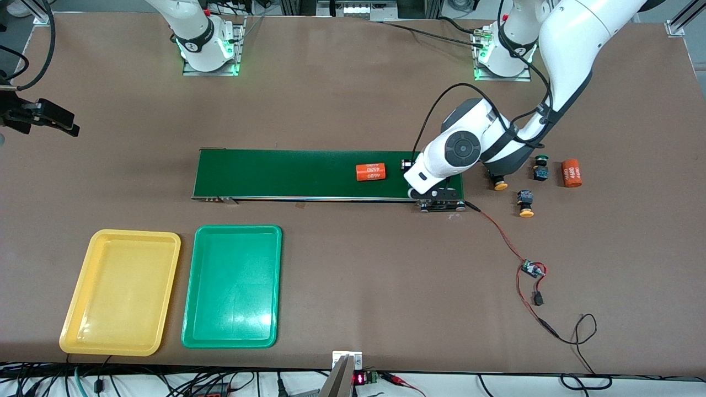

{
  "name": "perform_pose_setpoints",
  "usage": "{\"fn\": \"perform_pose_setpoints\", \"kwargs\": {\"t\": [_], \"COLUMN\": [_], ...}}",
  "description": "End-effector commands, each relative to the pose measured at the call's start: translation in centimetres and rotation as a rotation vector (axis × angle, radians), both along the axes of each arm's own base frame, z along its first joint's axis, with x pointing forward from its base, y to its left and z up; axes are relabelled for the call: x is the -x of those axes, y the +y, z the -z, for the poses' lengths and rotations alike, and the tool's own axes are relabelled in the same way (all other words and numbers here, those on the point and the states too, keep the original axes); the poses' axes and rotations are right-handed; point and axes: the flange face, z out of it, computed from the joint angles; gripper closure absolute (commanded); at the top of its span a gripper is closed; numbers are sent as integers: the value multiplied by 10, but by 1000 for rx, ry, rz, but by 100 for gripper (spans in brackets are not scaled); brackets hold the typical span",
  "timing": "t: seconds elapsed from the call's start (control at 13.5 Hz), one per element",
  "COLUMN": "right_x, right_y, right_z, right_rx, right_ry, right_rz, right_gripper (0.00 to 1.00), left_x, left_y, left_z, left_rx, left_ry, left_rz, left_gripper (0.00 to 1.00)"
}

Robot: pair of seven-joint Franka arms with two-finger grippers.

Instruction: Sort buttons by color to trays

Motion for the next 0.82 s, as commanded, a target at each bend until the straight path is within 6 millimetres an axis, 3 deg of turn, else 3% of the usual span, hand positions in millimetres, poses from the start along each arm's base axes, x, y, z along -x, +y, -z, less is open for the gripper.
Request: {"fn": "perform_pose_setpoints", "kwargs": {"t": [0.0, 0.15, 0.22, 0.52, 0.59, 0.74], "right_x": [6, 6, 6, 6, 6, 4], "right_y": [-1, -1, 1, 7, 7, 7], "right_z": [-4, -4, -4, -4, -3, -5], "right_rx": [15, 15, 15, 14, 14, 14], "right_ry": [-4, -4, -2, 2, 5, 0], "right_rz": [4, 2, -1, -19, -22, -25], "right_gripper": [0, 0, 0, 0, 0, 0], "left_x": [-25, -49, -60, -88, -80, -46], "left_y": [24, 58, 85, 208, 225, 251], "left_z": [-58, -79, -80, -52, -37, 11], "left_rx": [-71, -114, -126, -131, -131, -260], "left_ry": [-3, 24, 26, 50, 93, 168], "left_rz": [-29, -70, -109, -11, 6, 99], "left_gripper": [0, 0, 0, 0, 0, 0]}}
